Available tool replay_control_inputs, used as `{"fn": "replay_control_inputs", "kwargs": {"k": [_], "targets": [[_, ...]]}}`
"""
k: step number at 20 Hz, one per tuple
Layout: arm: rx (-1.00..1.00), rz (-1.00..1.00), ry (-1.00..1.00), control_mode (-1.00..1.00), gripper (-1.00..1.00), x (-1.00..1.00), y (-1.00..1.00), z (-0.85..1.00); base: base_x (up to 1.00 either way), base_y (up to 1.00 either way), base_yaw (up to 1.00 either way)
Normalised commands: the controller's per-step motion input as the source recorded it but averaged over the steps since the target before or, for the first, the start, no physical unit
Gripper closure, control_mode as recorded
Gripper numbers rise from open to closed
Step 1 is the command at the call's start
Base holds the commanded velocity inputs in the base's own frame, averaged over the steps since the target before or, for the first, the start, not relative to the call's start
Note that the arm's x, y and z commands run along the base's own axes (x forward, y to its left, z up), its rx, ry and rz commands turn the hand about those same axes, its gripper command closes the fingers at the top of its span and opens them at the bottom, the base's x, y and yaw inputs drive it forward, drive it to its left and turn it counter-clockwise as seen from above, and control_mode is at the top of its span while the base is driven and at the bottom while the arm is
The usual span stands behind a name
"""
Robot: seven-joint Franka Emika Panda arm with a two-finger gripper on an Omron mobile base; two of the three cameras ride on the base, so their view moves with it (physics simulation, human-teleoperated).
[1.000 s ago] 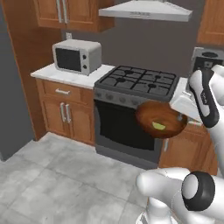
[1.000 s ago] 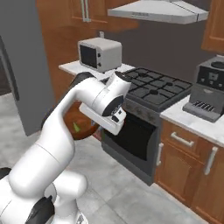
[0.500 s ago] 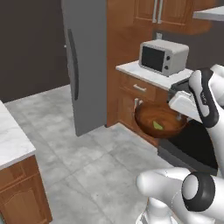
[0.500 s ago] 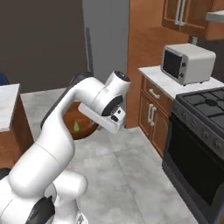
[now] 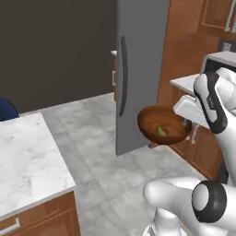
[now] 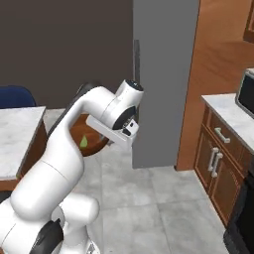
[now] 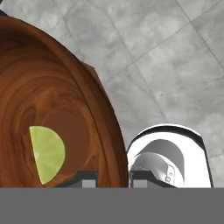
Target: Move the mug from next to the sink to the open cabinet. Then, move the bowl with the lemon wedge to the fridge to clear the area for faucet cleaning.
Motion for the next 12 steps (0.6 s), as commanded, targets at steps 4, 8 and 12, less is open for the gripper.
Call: {"fn": "replay_control_inputs", "kwargs": {"k": [4, 8, 12], "targets": [[0.00, 0.00, 0.00, 1.00, 1.00, 0.00, 0.00, 0.00, 1.00, 0.00, 0.35], [0.00, 0.00, 0.00, 1.00, 1.00, 0.00, 0.00, 0.00, 1.00, 0.17, 0.38], [0.00, 0.00, 0.00, 1.00, 1.00, 0.00, 0.00, 0.00, 1.00, 0.04, 0.38]]}}
